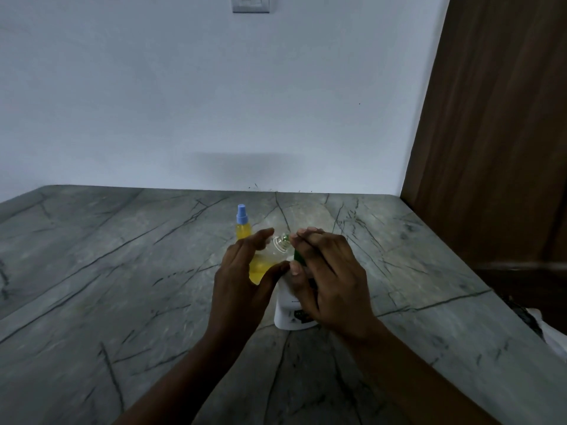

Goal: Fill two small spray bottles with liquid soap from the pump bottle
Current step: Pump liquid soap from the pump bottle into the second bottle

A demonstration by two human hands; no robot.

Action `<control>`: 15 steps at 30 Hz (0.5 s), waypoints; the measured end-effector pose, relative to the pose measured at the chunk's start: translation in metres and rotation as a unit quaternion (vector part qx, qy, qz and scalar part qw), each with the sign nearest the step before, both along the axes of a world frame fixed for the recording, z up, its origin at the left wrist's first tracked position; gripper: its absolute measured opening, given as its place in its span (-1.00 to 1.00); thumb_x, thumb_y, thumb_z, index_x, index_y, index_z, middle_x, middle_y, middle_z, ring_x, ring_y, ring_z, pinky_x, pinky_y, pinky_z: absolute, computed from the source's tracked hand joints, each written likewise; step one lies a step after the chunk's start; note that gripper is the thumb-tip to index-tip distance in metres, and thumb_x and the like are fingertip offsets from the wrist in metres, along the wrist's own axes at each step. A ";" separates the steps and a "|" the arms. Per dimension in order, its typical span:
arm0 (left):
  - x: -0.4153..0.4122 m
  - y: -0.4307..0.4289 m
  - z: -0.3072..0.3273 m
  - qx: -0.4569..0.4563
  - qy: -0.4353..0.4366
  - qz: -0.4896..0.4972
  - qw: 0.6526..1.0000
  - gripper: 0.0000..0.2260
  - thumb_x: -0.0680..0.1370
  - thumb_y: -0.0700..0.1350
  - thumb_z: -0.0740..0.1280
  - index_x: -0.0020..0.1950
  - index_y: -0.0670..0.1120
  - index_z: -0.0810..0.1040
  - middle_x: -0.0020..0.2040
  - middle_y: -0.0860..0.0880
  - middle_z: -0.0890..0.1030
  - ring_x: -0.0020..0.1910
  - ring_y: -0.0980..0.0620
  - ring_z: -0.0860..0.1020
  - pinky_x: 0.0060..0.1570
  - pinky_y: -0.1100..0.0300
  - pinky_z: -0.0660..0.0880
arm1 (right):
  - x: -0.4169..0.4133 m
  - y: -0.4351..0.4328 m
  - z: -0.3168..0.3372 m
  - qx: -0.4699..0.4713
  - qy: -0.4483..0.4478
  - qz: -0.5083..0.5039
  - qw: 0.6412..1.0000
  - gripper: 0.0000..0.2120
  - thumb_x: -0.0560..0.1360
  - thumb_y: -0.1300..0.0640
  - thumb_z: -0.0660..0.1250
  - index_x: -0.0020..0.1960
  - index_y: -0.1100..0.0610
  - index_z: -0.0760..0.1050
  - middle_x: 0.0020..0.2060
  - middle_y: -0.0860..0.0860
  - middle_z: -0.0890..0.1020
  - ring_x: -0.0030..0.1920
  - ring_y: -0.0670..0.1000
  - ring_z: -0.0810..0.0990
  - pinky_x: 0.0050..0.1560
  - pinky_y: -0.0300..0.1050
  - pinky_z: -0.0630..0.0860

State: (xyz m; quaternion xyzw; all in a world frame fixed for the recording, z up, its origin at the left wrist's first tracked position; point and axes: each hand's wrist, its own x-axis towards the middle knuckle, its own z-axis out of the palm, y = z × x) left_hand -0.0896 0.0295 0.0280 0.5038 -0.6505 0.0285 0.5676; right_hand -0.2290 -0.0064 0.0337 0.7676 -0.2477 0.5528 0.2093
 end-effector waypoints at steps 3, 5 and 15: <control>-0.002 0.001 0.004 0.000 0.007 -0.001 1.000 -0.56 0.38 0.01 0.40 0.23 0.05 0.41 0.06 0.09 0.50 -0.01 0.09 0.52 -0.09 0.31 0.43 | -0.002 0.002 0.006 -0.004 -0.004 -0.003 1.000 -0.60 0.61 0.09 0.08 0.08 0.34 0.59 -0.02 0.20 0.63 0.09 0.08 0.50 0.15 -0.22 0.40; -0.004 0.001 0.005 -0.001 0.010 0.000 1.000 -0.57 0.38 0.01 0.38 0.23 0.05 0.42 0.06 0.09 0.50 0.00 0.10 0.52 -0.09 0.31 0.43 | -0.003 0.003 0.010 -0.007 -0.005 -0.001 1.000 -0.60 0.61 0.09 0.08 0.08 0.34 0.59 -0.02 0.20 0.62 0.09 0.08 0.50 0.13 -0.20 0.42; -0.004 0.002 0.008 -0.007 0.011 -0.007 1.000 -0.56 0.39 0.10 0.32 0.25 0.04 0.40 0.06 0.08 0.49 -0.02 0.07 0.52 -0.09 0.27 0.45 | -0.003 0.003 0.012 -0.010 0.000 -0.009 1.000 -0.57 0.63 0.09 0.04 0.10 0.34 0.58 0.00 0.20 0.62 0.10 0.07 0.48 0.13 -0.23 0.41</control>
